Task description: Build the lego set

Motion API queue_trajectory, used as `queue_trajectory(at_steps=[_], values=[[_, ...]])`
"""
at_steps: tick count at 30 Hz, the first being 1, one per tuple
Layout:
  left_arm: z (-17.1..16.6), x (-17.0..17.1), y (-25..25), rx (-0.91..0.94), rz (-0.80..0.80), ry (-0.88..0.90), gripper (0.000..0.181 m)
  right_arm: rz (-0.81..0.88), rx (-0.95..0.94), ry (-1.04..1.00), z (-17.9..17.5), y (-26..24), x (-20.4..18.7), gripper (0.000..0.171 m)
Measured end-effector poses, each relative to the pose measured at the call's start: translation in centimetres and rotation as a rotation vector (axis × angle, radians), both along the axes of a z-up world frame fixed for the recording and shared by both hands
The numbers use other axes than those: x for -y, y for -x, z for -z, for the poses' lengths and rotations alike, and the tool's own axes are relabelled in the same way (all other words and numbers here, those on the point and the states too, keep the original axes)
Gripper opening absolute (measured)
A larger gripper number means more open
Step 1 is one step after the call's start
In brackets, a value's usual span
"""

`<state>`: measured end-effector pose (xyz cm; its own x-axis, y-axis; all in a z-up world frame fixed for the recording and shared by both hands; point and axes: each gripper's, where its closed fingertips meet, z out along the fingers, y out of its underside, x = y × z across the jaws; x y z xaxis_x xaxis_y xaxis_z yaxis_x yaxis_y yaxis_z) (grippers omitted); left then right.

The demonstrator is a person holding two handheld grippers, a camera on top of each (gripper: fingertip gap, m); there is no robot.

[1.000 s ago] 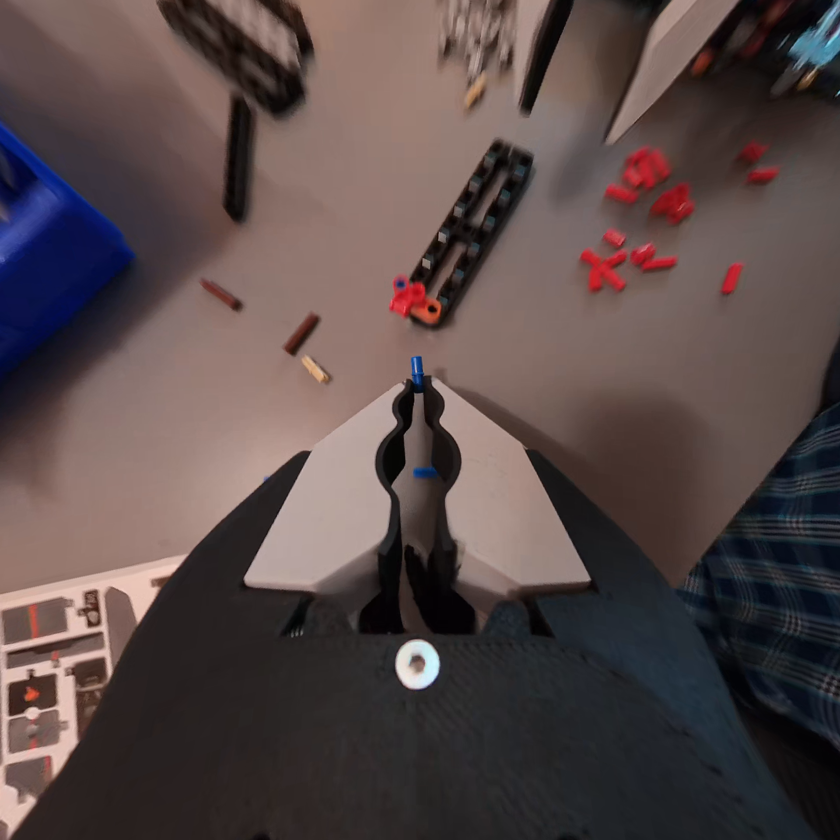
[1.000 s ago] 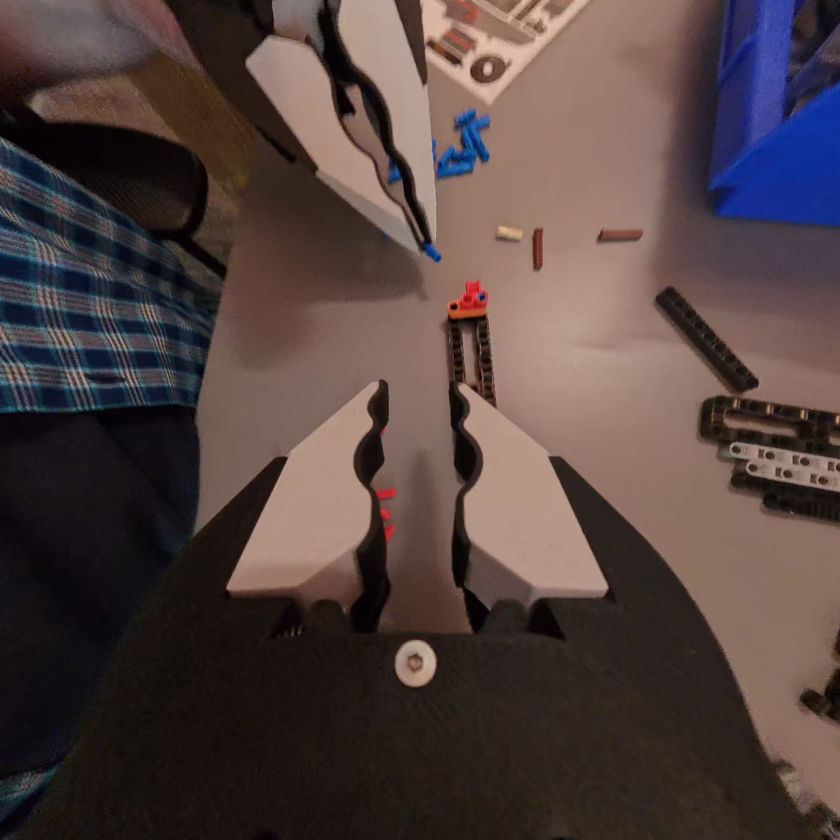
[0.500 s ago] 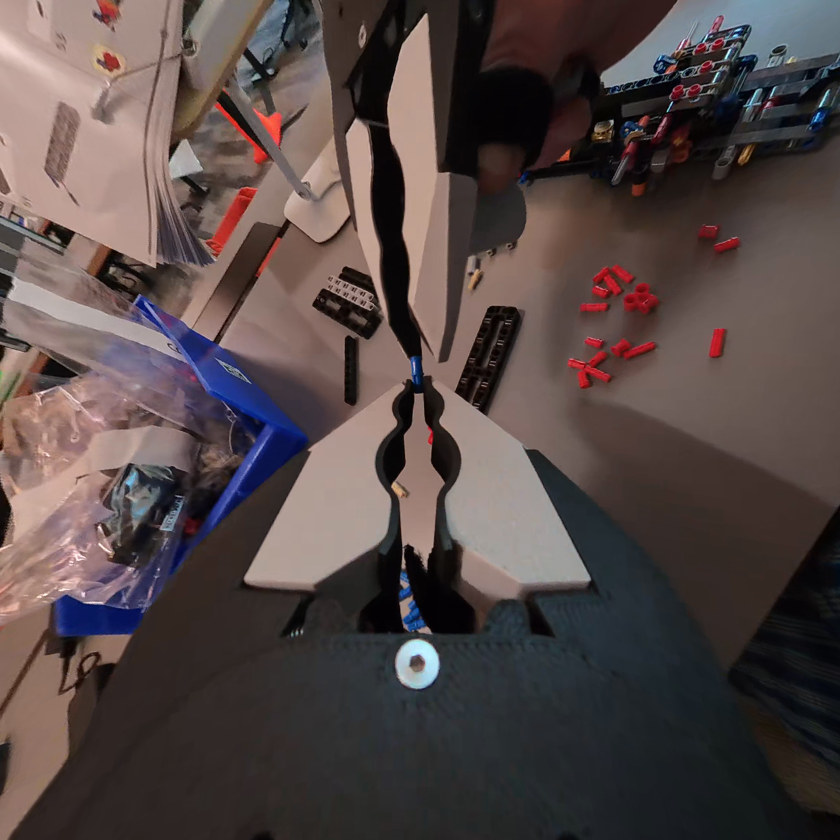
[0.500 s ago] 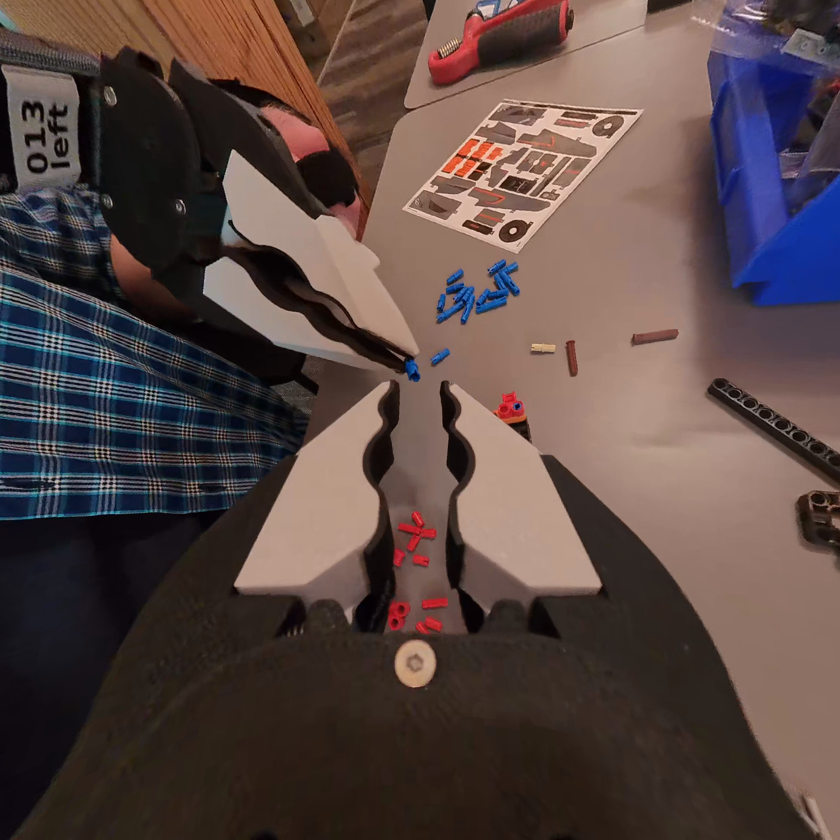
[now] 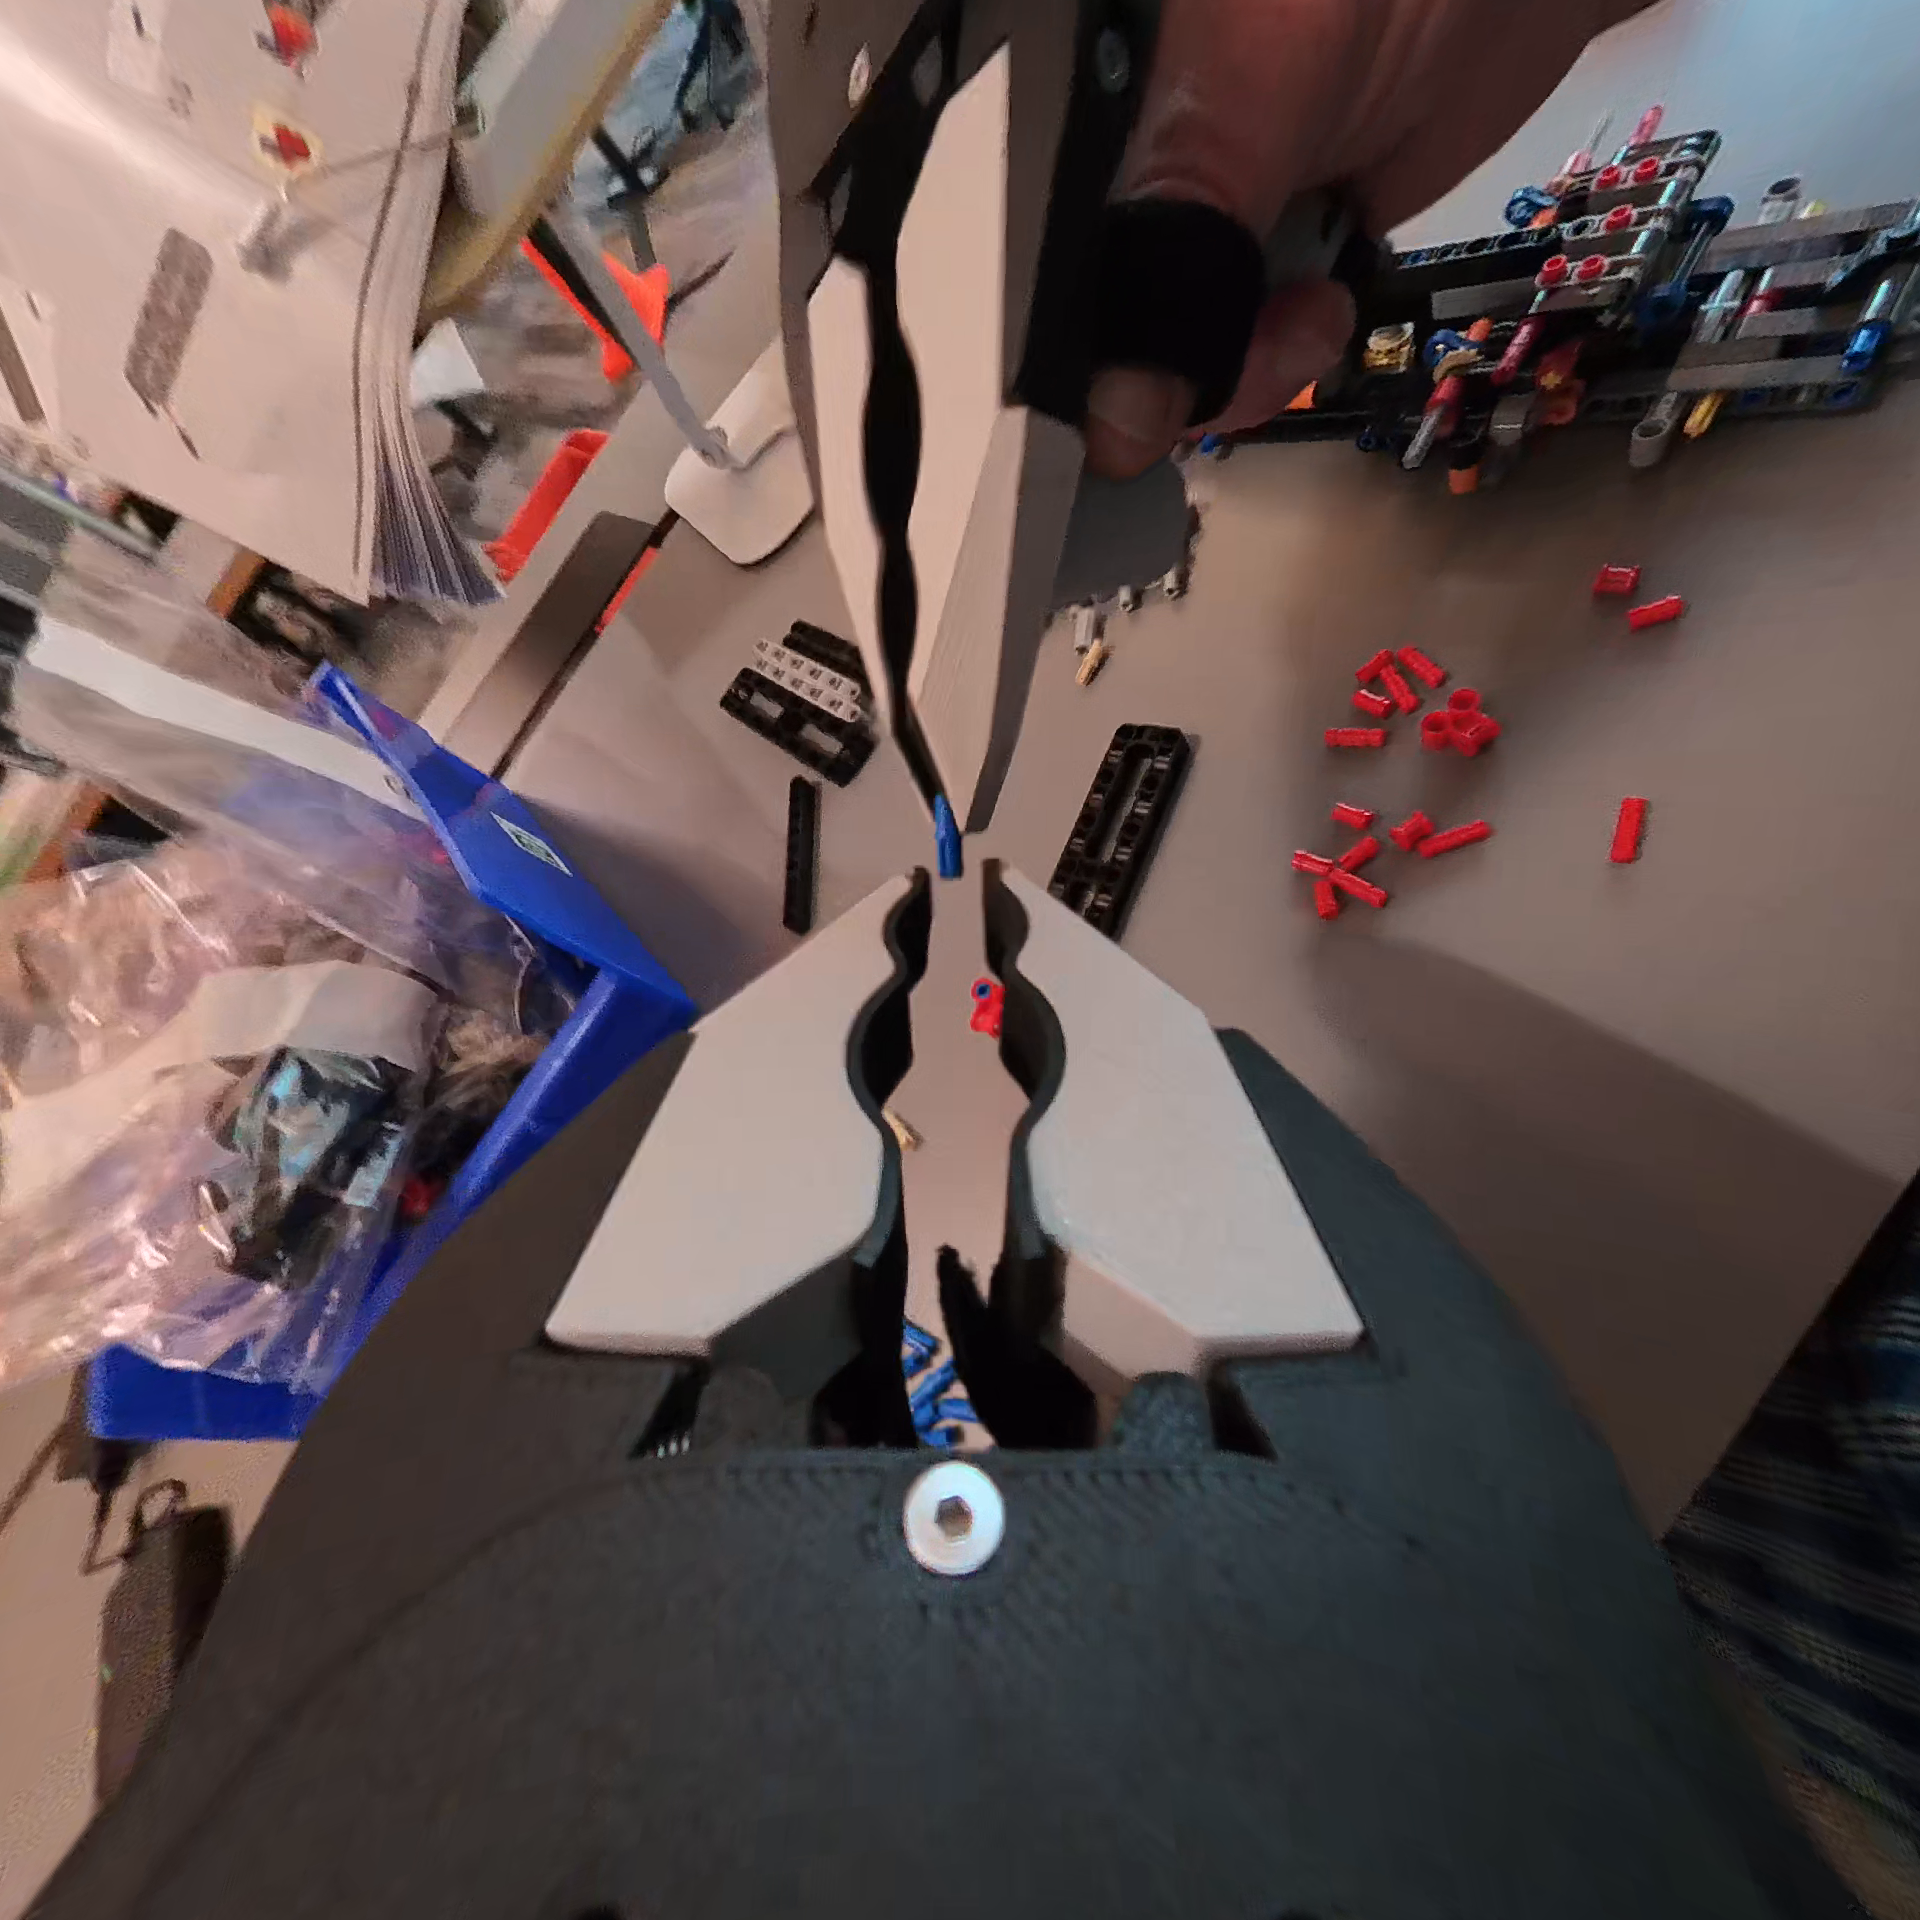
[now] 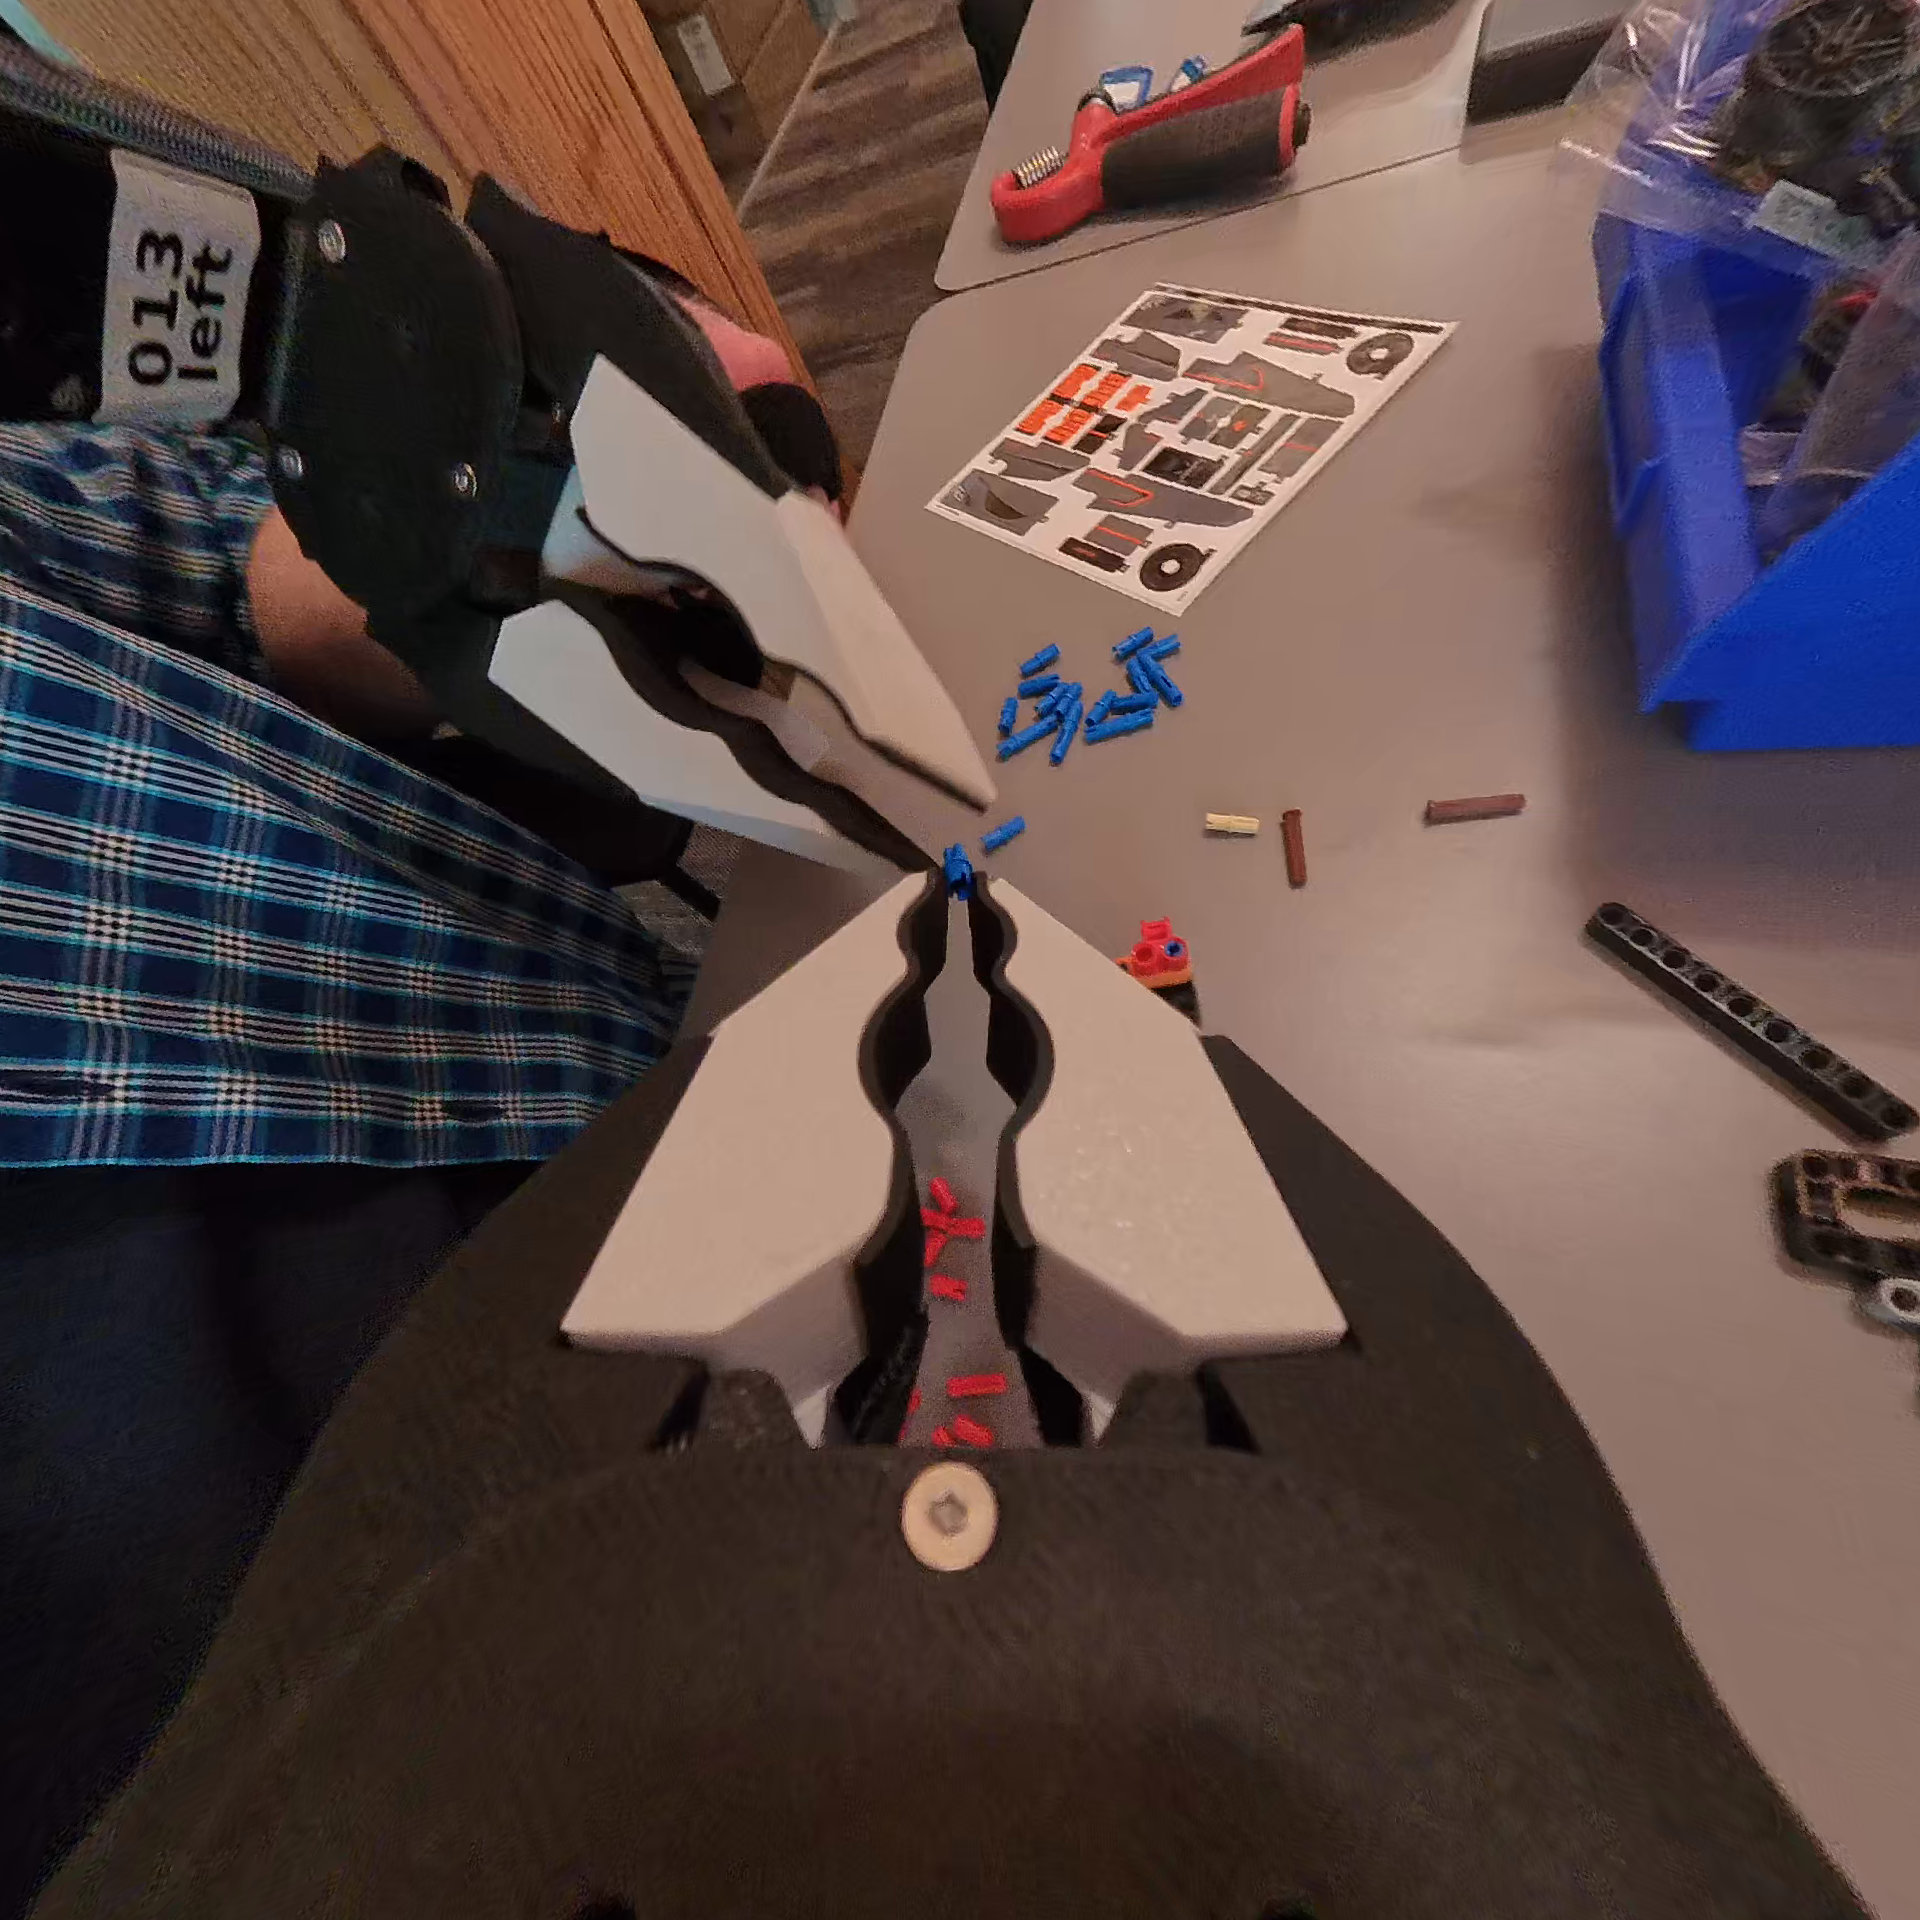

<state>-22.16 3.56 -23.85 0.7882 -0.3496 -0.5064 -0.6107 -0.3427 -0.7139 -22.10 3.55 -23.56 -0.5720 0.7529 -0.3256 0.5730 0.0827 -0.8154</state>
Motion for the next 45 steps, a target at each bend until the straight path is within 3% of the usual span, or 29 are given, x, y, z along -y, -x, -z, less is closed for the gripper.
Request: queue_trajectory(at_steps=[1, 10, 12, 22, 33, 45], values=[[0.2, 0.0, 0.5, 0.017, -0.024, 0.011, 0.015, 0.006, 0.002, -0.016, 0.1, 0.0, -0.4, 0.001], [6.7, -0.3, 2.0, 0.549, -0.239, 0.415, 0.043, 0.043, 0.015, -0.081, 0.9, -0.5, -2.8, 0.001], [7.5, -0.8, 1.6, 0.633, -0.281, 0.437, 0.04, 0.05, 0.006, -0.076, 0.7, -0.7, -3.0, 0.001], [9.8, -1.6, 2.0, 0.609, -0.456, 0.449, 0.03, 0.055, -0.017, -0.057, 0.5, -1.5, -3.7, 0.001], [9.5, -3.1, 1.9, 0.592, -0.471, 0.379, 0.016, 0.053, -0.038, -0.052, 0.2, -2.8, -4.4, 0.001], [9.2, -3.3, 3.0, 0.57, -0.422, 0.436, 0.008, 0.066, -0.053, -0.045, -0.2, -4.2, -5.2, 0.001]])
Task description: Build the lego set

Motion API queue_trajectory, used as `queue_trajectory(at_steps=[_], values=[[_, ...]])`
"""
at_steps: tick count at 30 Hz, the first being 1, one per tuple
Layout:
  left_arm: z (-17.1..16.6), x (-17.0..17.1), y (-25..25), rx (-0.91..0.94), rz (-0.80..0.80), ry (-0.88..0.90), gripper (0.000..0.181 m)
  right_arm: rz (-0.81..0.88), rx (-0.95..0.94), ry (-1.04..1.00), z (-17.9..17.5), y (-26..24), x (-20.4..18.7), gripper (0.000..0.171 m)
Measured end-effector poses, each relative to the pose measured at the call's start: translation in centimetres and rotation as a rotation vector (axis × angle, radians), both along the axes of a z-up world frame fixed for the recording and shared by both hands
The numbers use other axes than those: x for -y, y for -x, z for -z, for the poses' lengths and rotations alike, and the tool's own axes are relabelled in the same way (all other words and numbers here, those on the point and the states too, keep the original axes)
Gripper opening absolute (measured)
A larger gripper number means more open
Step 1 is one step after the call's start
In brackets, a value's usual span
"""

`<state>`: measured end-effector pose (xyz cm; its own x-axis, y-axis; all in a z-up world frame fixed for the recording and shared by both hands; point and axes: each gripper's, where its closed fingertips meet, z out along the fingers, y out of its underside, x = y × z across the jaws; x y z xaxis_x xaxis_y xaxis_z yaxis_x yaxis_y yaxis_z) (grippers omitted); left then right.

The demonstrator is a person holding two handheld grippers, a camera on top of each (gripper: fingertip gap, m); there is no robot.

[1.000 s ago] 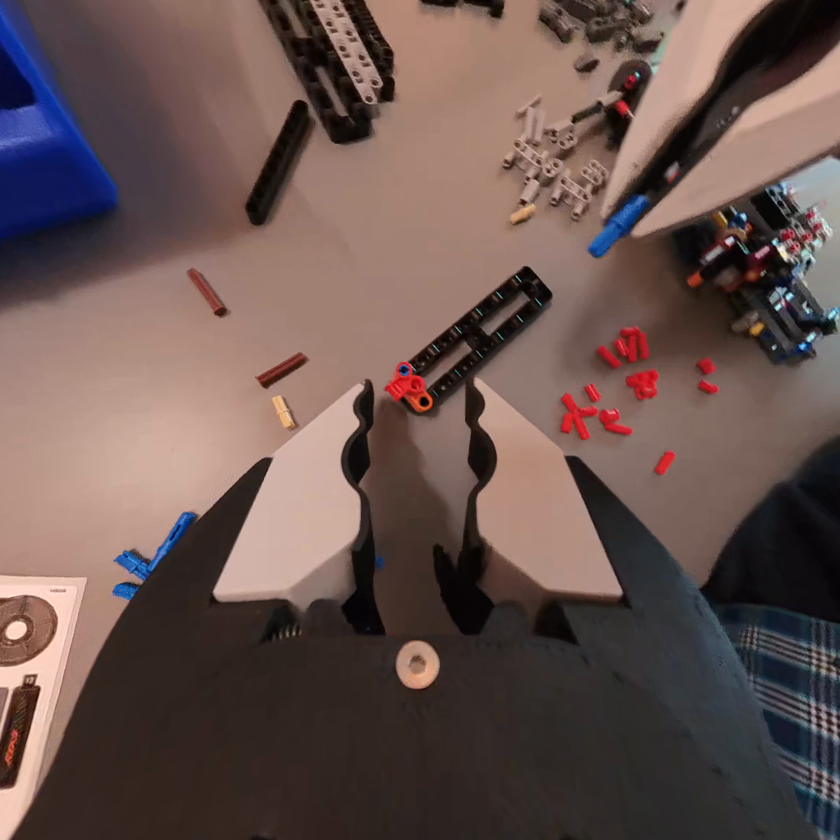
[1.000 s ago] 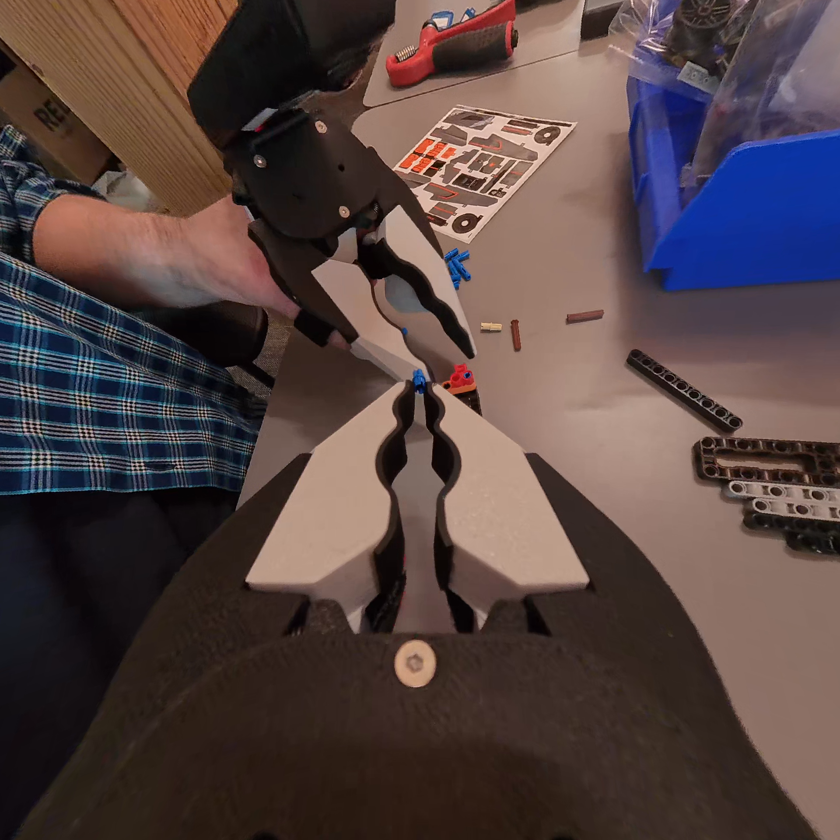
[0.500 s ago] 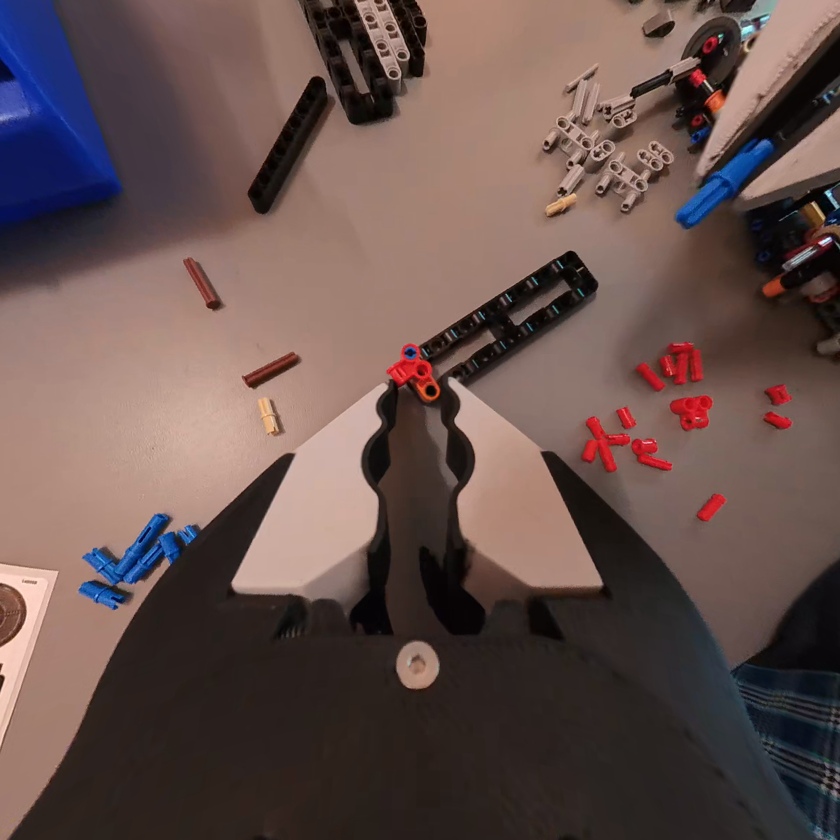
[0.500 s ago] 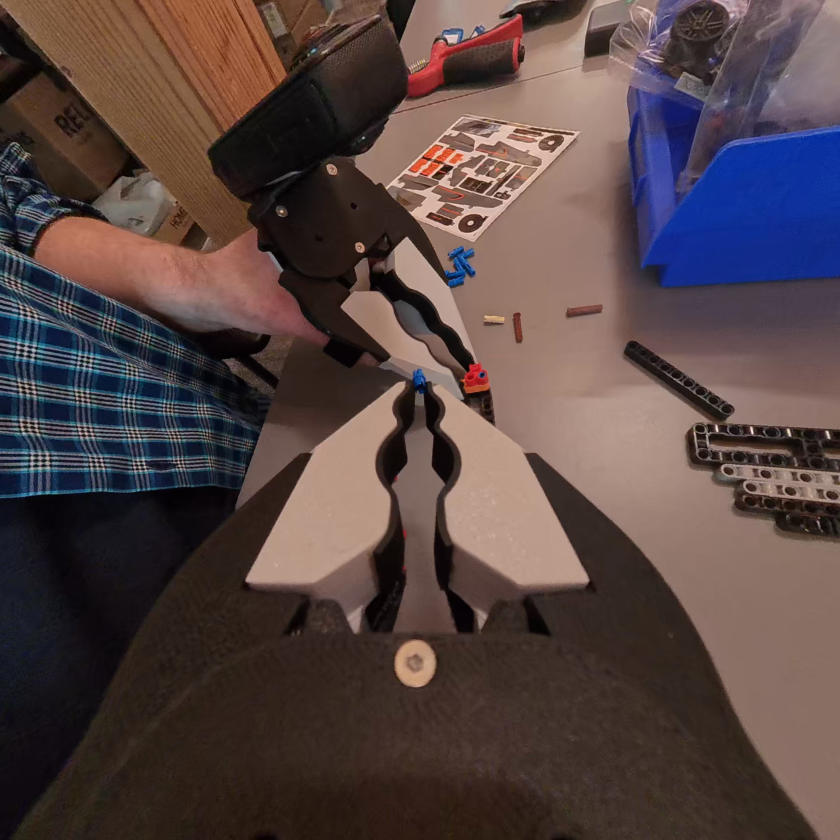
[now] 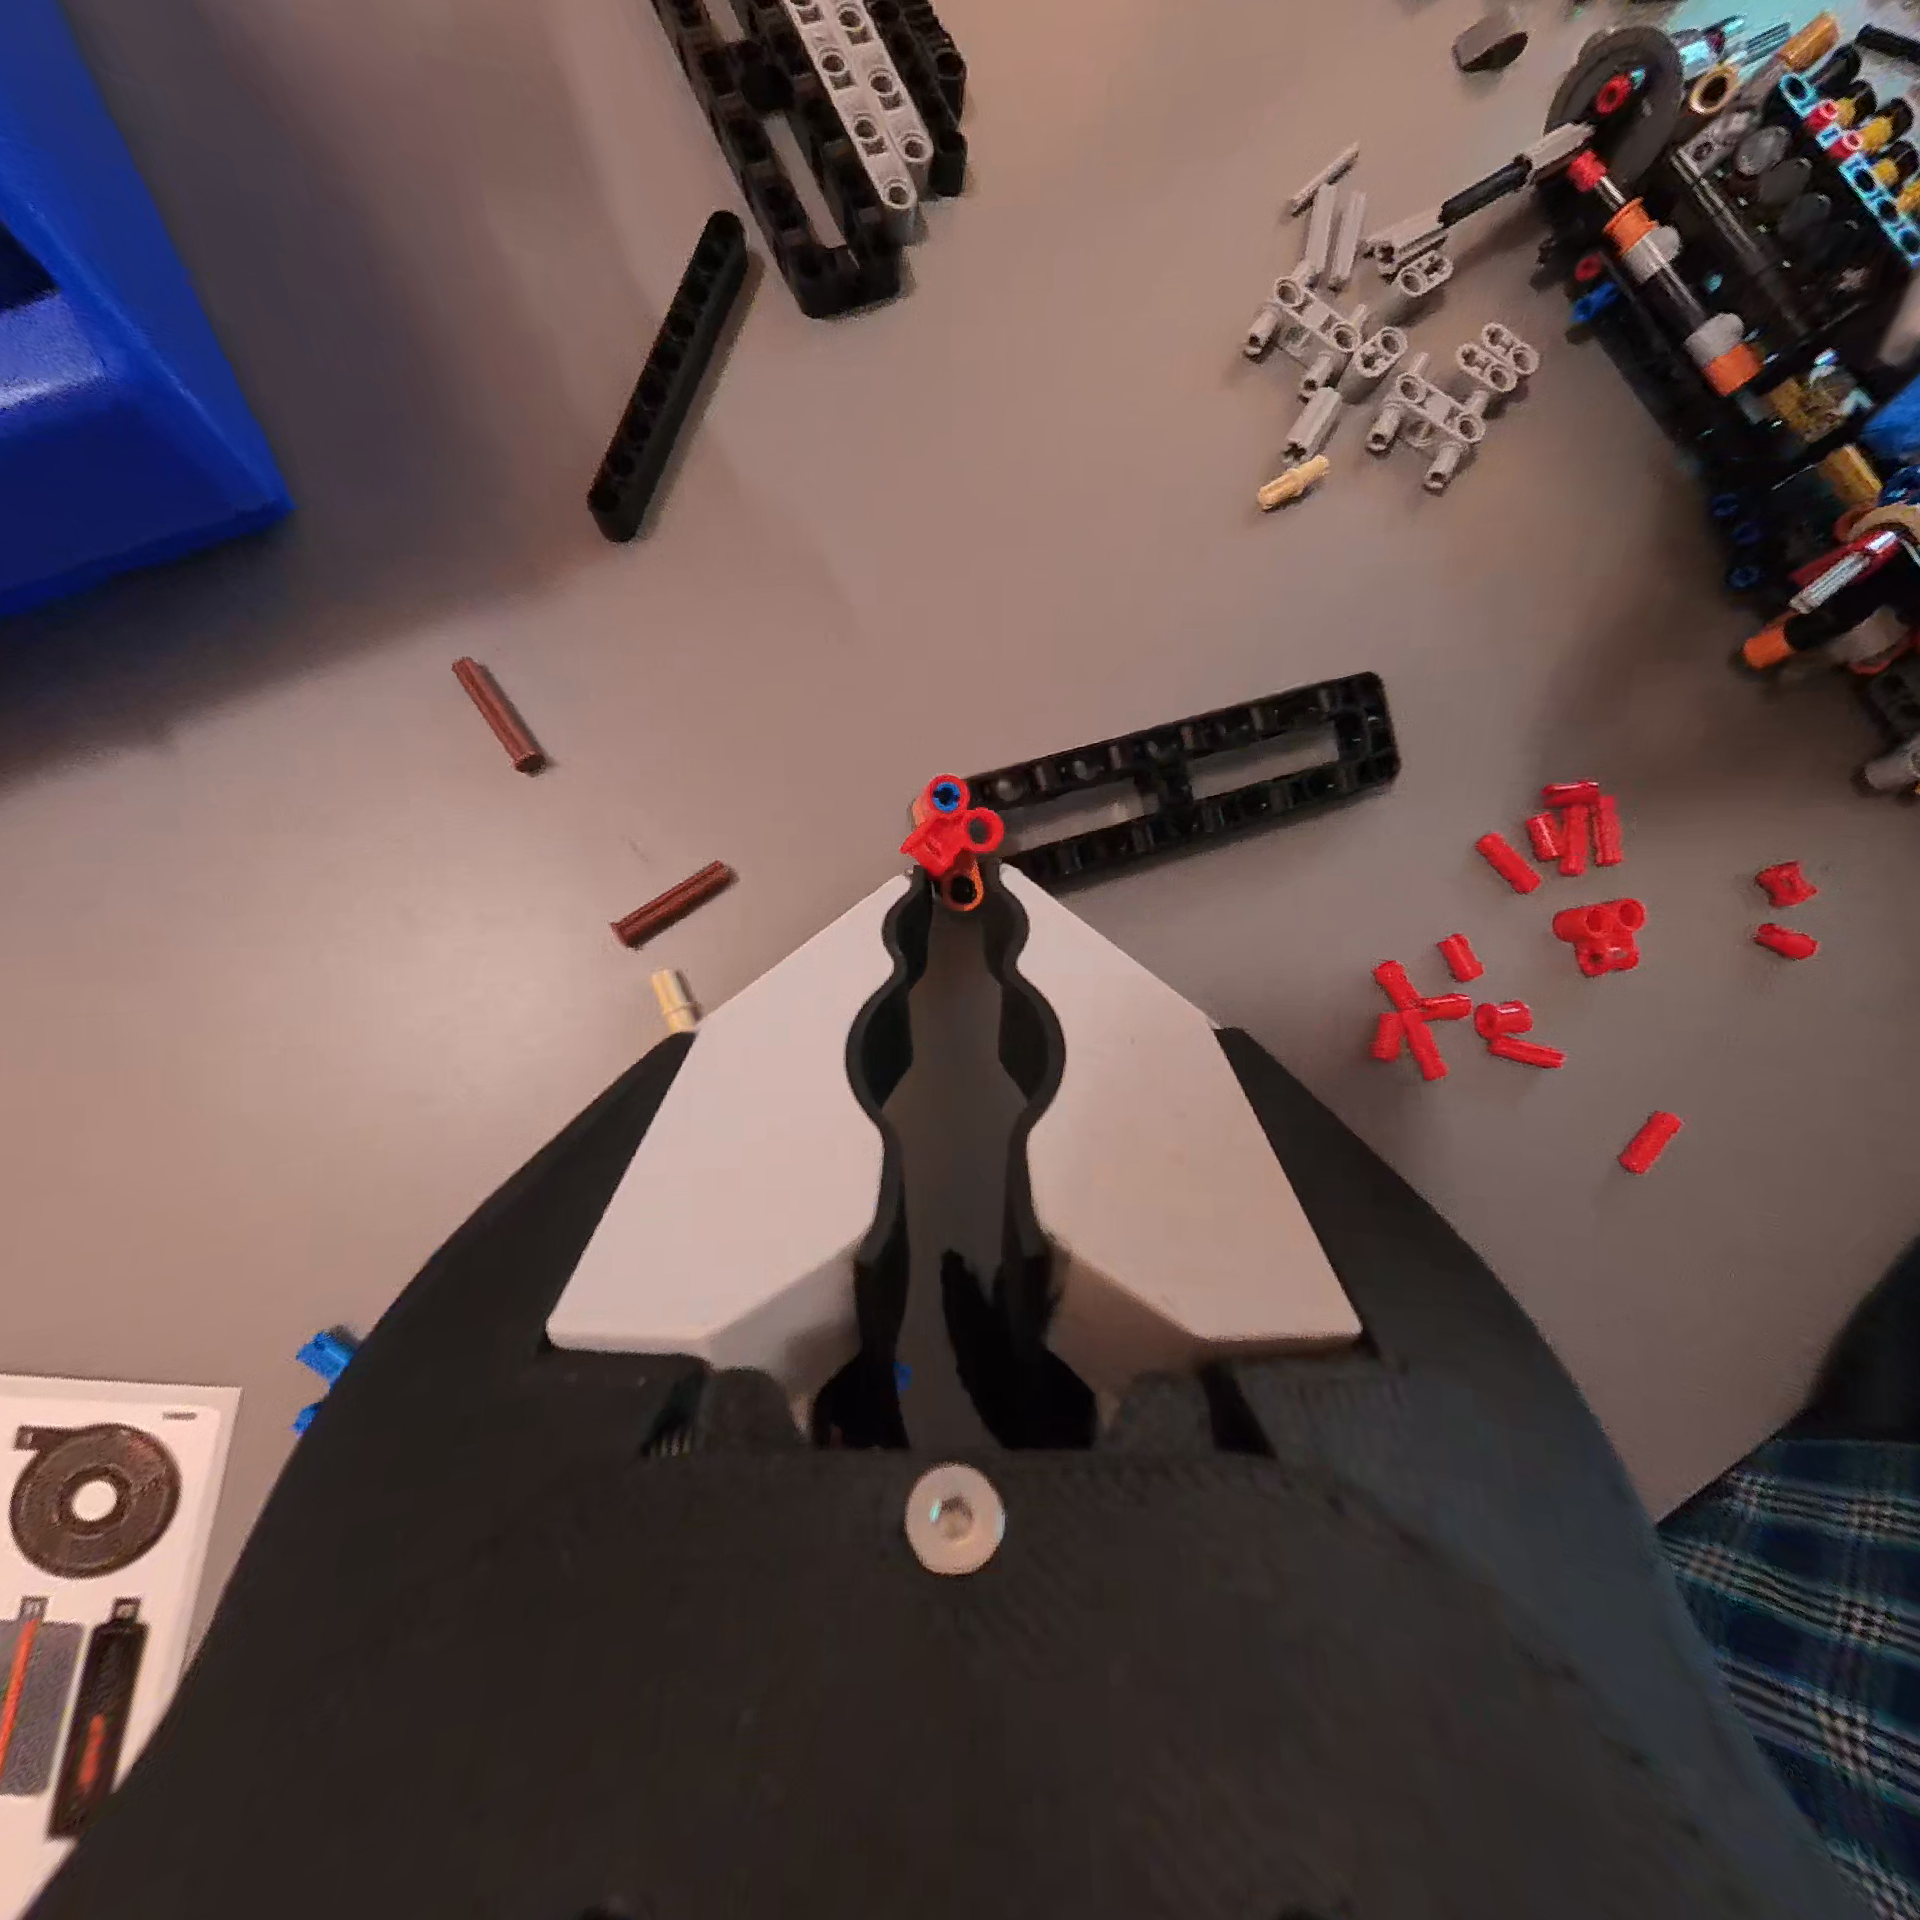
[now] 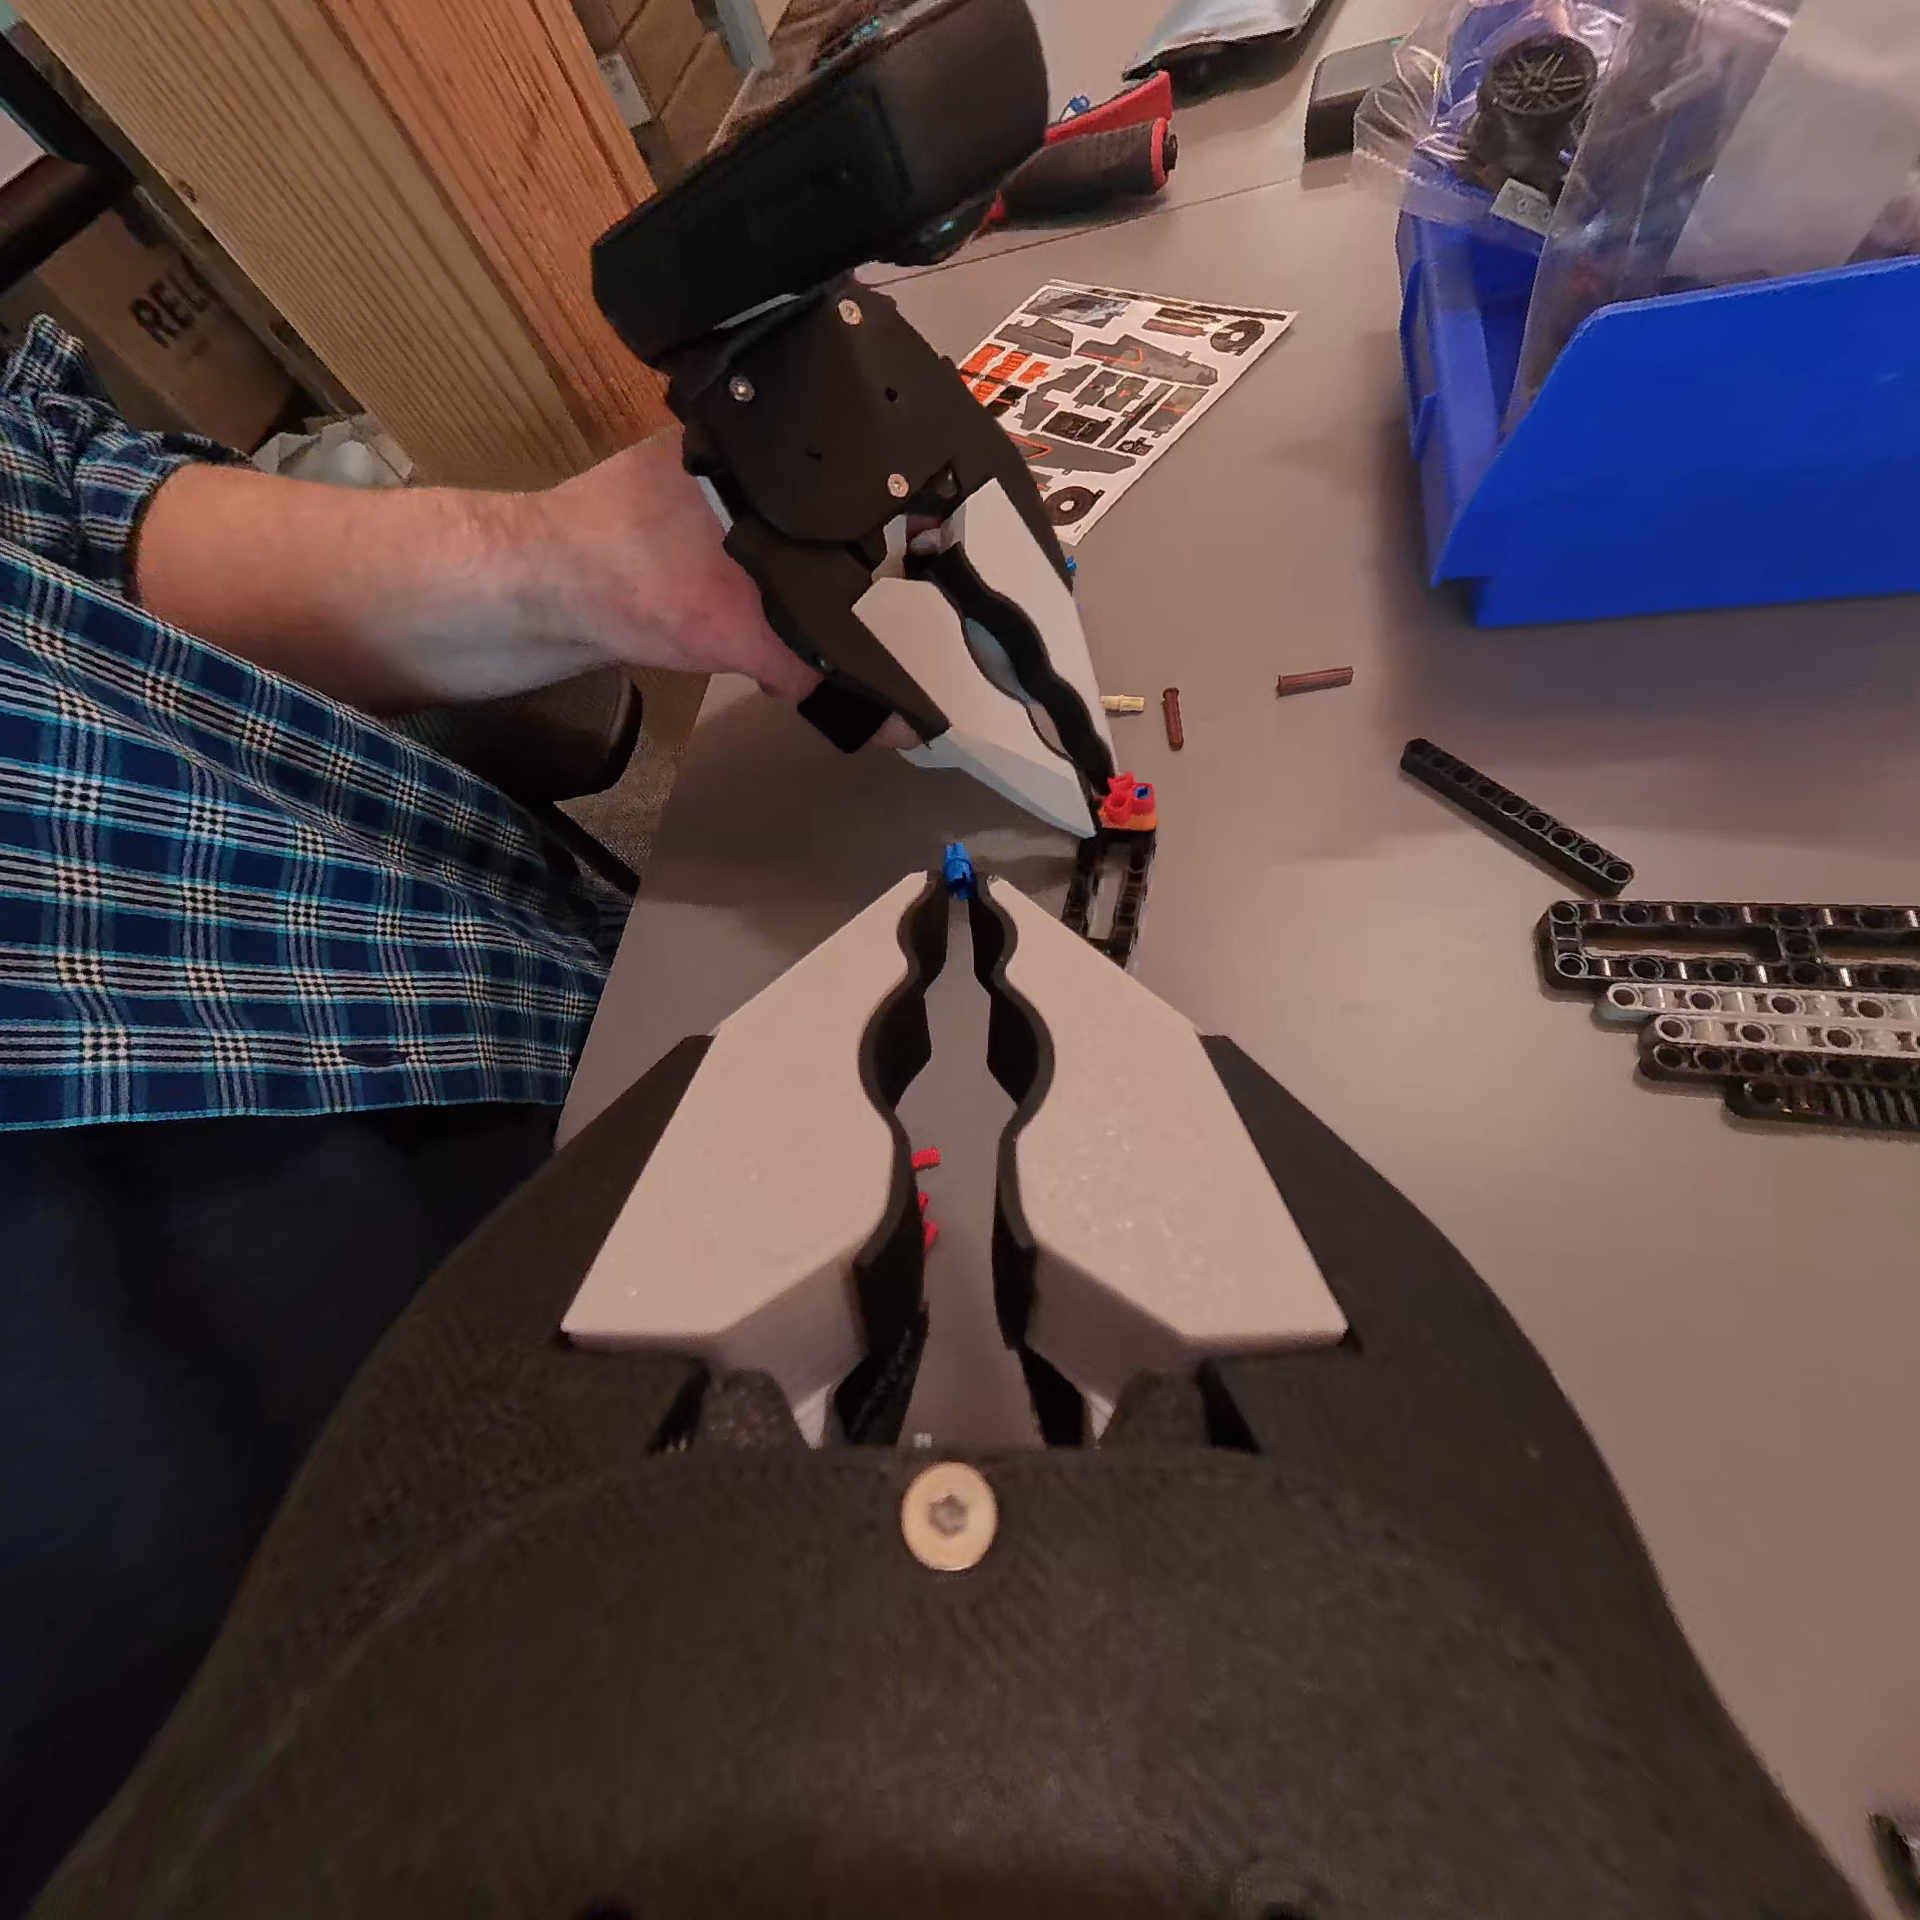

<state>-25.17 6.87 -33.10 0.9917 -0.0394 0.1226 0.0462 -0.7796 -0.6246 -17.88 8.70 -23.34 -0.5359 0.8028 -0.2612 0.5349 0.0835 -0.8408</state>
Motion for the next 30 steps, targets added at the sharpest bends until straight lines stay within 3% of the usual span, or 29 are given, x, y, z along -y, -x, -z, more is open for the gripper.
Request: queue_trajectory(at_steps=[5, 10, 15, 18, 27, 30], values=[[-0.2, 0.1, 0.1, 0.05, -0.02, 0.007, 0.031, 0.004, -0.004, 0.003, -0.1, -0.4, -0.1, 0.001], [0.3, -0.4, -0.3, 0.078, -0.056, 0.025, 0.038, 0.004, 0.0, 0.0, 0.0, -0.6, -0.2, 0.001], [0.2, -0.8, -0.1, 0.106, -0.111, 0.001, 0.017, 0.006, -0.004, -0.007, -0.1, -0.6, -0.2, 0.001], [0.1, -0.9, -0.2, 0.095, -0.101, 0.001, 0.017, 0.006, -0.005, -0.003, -0.1, -0.6, -0.3, 0.001], [-3.8, -0.3, 0.8, -0.037, 0.055, -0.066, 0.016, 0.0, -0.022, -0.011, -0.9, -0.7, 0.0, 0.001], [-6.1, 1.2, 0.0, -0.047, 0.247, -0.051, 0.016, -0.002, -0.026, -0.01, -1.3, -0.9, 0.1, 0.001]])
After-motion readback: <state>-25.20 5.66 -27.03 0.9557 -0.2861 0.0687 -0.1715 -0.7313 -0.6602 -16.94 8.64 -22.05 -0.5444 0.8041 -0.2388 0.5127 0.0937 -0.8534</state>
